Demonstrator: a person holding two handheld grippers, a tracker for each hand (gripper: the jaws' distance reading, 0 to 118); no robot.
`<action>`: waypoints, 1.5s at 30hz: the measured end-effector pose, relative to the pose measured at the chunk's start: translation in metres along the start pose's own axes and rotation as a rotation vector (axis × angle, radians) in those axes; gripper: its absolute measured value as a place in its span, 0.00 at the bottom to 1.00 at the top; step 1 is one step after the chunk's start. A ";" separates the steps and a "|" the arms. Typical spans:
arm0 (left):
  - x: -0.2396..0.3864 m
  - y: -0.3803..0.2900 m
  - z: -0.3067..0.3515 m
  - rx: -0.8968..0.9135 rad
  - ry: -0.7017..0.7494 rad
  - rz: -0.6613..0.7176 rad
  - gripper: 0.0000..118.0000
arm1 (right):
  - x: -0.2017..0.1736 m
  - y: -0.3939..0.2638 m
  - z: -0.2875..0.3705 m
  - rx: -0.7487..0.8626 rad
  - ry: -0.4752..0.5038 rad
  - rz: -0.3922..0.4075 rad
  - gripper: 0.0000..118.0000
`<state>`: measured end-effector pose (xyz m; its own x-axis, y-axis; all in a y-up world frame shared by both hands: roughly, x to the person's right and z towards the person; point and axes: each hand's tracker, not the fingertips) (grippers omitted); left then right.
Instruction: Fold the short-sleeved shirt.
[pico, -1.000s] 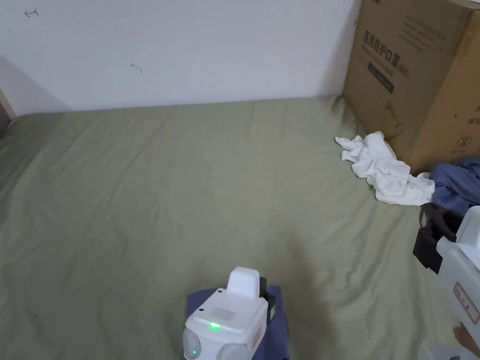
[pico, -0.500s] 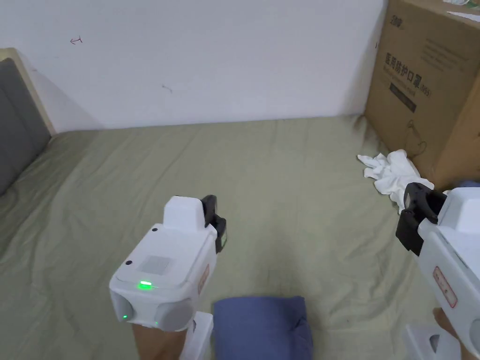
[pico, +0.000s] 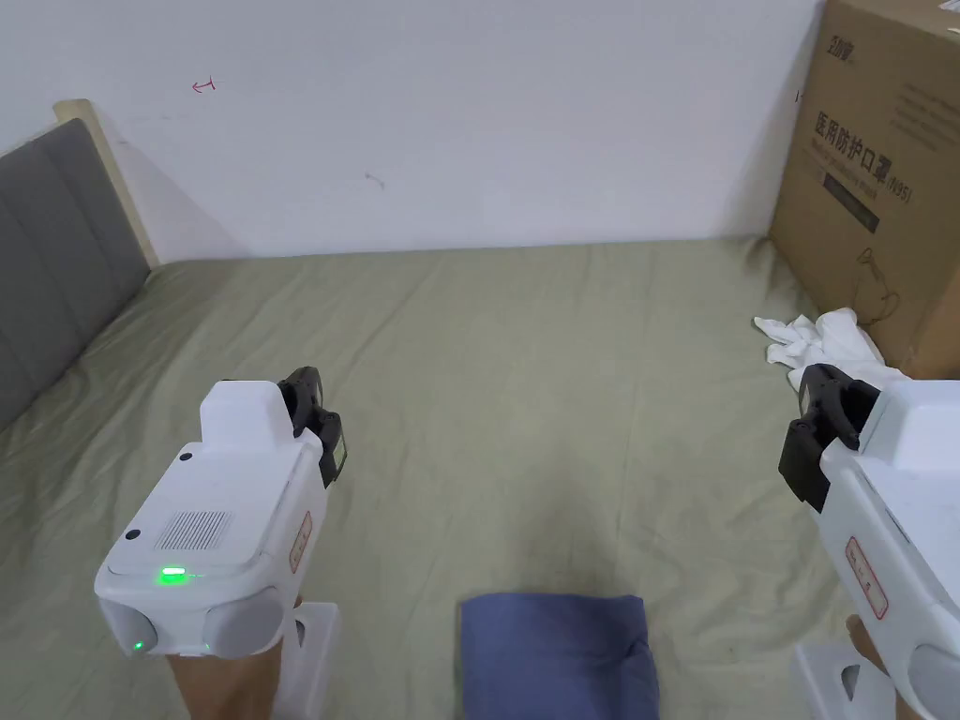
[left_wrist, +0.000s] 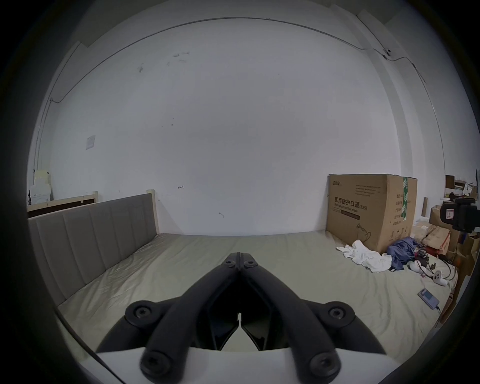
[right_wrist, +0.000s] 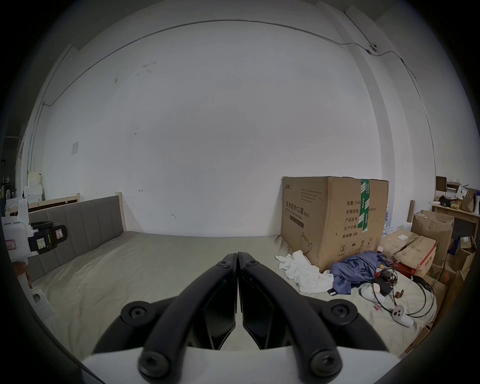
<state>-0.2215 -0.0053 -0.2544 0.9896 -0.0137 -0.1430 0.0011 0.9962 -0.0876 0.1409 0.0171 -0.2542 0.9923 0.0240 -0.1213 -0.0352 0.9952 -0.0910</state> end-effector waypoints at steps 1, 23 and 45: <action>-0.002 -0.001 0.000 -0.006 0.003 0.005 0.00 | -0.006 0.002 0.002 -0.003 0.004 0.001 0.00; -0.033 -0.039 0.005 -0.136 0.028 0.077 0.00 | -0.104 -0.202 -0.050 -0.439 0.260 0.032 0.00; -0.015 -0.174 -0.067 -0.927 -0.324 0.620 0.87 | -0.114 -0.281 -0.066 -0.579 0.248 0.066 0.00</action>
<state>-0.2460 -0.1847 -0.3033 0.7743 0.6103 -0.1672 -0.4697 0.3773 -0.7981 0.0302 -0.2716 -0.2804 0.9313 -0.0084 -0.3641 -0.2225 0.7784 -0.5870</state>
